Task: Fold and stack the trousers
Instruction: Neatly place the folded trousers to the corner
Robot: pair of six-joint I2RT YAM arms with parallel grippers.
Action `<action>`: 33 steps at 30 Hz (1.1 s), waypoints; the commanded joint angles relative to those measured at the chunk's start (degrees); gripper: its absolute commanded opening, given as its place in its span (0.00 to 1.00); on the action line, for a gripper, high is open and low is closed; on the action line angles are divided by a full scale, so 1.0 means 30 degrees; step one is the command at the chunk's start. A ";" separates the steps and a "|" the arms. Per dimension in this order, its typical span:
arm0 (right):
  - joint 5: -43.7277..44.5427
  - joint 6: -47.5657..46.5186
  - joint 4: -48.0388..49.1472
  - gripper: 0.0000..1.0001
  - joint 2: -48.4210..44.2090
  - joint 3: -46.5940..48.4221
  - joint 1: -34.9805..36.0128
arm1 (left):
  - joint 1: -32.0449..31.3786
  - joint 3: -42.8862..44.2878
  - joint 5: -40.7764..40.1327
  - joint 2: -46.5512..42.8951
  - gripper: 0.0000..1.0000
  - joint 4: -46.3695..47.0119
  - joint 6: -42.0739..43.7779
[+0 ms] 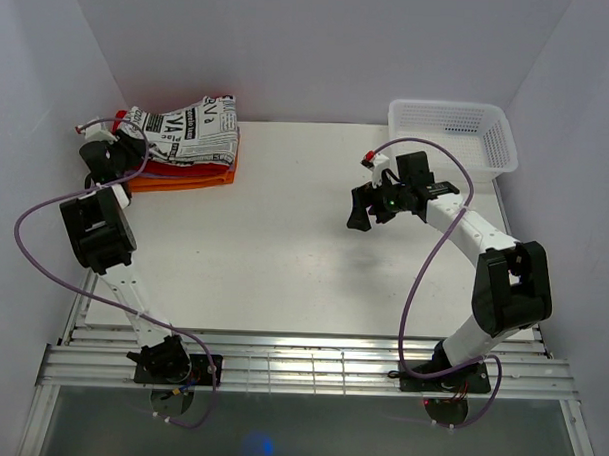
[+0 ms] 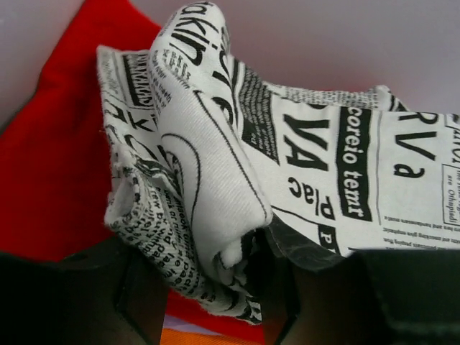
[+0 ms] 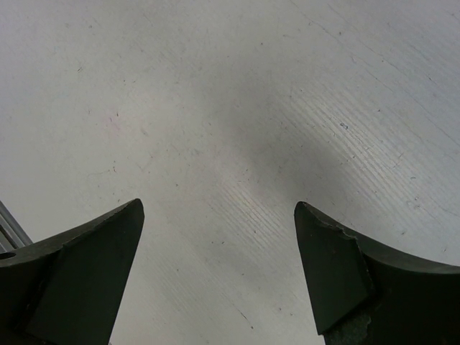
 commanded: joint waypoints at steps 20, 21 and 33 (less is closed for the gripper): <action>0.1030 -0.1995 -0.1827 0.90 -0.3098 -0.0155 -0.0051 | 0.3277 -0.1359 -0.2659 -0.7022 0.88 -1.4595 0.7246; 0.1438 -0.2114 -0.1944 0.90 -0.3245 -0.0301 -0.0080 | 0.3336 -0.1271 -0.2020 -0.7227 0.89 -1.6169 0.7887; 0.2351 -0.2057 -0.3233 0.90 -0.6263 -0.4370 -0.3096 | 0.2786 -0.0125 0.5337 -1.0653 0.98 -2.6847 1.4015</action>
